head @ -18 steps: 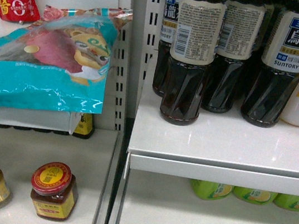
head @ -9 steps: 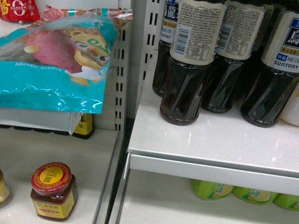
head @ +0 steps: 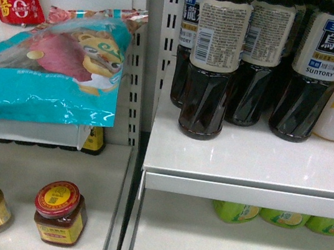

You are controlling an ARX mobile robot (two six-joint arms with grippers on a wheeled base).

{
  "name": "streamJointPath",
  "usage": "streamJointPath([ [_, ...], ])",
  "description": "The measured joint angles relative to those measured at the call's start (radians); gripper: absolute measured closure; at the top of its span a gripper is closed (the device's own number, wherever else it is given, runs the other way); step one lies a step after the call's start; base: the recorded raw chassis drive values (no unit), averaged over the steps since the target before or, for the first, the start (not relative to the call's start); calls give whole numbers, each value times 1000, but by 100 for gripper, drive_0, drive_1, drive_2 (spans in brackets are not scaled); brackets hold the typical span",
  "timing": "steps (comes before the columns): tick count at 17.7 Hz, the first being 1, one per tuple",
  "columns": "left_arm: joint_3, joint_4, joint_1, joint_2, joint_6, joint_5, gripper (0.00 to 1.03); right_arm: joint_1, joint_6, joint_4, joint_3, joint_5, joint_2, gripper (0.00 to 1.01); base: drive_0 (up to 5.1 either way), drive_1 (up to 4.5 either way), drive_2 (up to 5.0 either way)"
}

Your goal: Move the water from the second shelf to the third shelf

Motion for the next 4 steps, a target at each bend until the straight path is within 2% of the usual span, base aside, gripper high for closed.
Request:
streamJointPath([
  [4,0,0,0,0,0,0,5,0,0,0,0,0,0,3,0,0,0],
])
